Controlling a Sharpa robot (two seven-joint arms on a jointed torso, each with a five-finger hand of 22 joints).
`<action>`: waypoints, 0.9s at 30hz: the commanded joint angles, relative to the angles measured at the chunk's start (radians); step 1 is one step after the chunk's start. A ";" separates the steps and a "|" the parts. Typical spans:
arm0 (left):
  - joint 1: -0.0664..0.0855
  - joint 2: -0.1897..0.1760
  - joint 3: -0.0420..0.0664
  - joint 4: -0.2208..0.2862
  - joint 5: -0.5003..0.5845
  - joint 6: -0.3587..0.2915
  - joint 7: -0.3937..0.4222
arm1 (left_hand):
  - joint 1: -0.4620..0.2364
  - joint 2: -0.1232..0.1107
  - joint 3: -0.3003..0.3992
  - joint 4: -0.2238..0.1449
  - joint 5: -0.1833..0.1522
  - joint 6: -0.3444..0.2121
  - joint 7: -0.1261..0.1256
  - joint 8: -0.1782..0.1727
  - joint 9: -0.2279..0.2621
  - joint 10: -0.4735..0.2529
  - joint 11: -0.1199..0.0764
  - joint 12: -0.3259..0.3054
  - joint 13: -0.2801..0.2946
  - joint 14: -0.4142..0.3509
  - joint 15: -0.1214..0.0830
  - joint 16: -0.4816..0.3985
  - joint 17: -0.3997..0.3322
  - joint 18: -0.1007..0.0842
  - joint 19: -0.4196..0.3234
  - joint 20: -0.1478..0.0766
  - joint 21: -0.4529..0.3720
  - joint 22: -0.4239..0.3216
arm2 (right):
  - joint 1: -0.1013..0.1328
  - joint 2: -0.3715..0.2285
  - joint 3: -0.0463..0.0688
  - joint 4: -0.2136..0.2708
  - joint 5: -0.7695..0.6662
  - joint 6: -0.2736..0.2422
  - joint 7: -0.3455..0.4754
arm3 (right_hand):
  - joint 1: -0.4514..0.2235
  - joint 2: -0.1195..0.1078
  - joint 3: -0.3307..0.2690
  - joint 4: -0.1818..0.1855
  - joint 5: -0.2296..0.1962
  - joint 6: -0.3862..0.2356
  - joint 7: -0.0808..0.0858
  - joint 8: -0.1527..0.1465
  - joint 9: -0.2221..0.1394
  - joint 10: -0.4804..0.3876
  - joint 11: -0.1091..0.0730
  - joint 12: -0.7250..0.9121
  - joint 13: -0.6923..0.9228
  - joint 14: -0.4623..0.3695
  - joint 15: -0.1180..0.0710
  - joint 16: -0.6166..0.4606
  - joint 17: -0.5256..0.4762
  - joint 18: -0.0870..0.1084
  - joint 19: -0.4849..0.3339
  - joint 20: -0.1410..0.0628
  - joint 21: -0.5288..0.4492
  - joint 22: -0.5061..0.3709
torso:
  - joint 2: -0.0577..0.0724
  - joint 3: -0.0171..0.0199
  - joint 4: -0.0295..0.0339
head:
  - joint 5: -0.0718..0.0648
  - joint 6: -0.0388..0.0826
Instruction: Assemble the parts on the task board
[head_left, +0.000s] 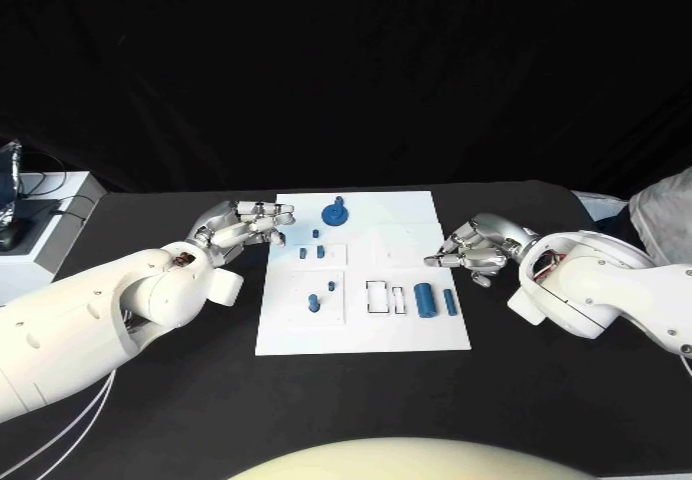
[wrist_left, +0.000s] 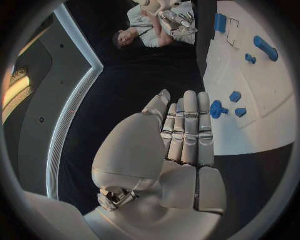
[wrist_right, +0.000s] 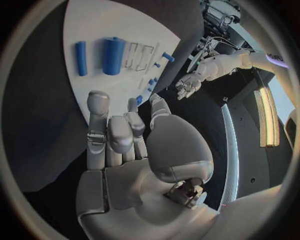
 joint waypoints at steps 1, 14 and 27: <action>-0.002 0.001 0.001 0.006 0.009 0.012 0.013 | -0.002 0.005 -0.005 0.000 0.005 -0.001 0.002 0.004 0.002 -0.005 0.002 0.005 -0.001 -0.001 0.007 -0.005 0.001 -0.003 0.005 0.002 -0.004 0.001 | 0.005 -0.015 -0.001 0.014 -0.028 0.147 -0.202 | -0.016 0.000 -0.019 0.014 0.019 -0.011 -0.002 0.002 0.056 0.021 -0.005 0.003 0.040 0.006 -0.002 0.025 0.034 -0.019 0.055 -0.009 0.162 0.087 | -0.006 -0.0027 -0.0080 | -0.013 -0.004; -0.004 0.002 0.001 0.007 0.010 0.014 0.010 | -0.002 0.005 -0.005 0.000 0.005 -0.001 0.002 0.004 0.002 -0.005 0.002 0.005 -0.001 -0.001 0.007 -0.005 0.001 -0.003 0.005 0.002 -0.004 0.001 | 0.008 0.024 -0.016 0.023 -0.074 0.209 -0.362 | -0.044 0.000 -0.027 0.031 0.045 -0.009 0.002 -0.060 0.166 0.034 -0.005 -0.076 0.091 0.008 -0.001 0.038 0.068 -0.056 0.067 -0.009 0.754 0.180 | -0.008 -0.0073 -0.0086 | -0.010 -0.014; -0.004 0.002 0.001 0.006 0.010 0.014 0.008 | -0.002 0.006 -0.005 0.002 0.005 -0.001 0.002 0.004 0.001 -0.006 0.003 0.005 -0.001 0.000 0.007 -0.005 0.001 -0.003 0.007 0.002 -0.009 0.001 | -0.005 0.097 -0.023 -0.016 -0.106 0.205 -0.376 | -0.058 0.013 -0.032 0.020 0.056 -0.003 -0.001 -0.067 0.176 0.044 -0.006 -0.059 0.107 0.010 -0.001 0.038 0.078 -0.052 0.052 -0.006 0.790 0.179 | -0.005 -0.0042 -0.0083 | -0.008 -0.020</action>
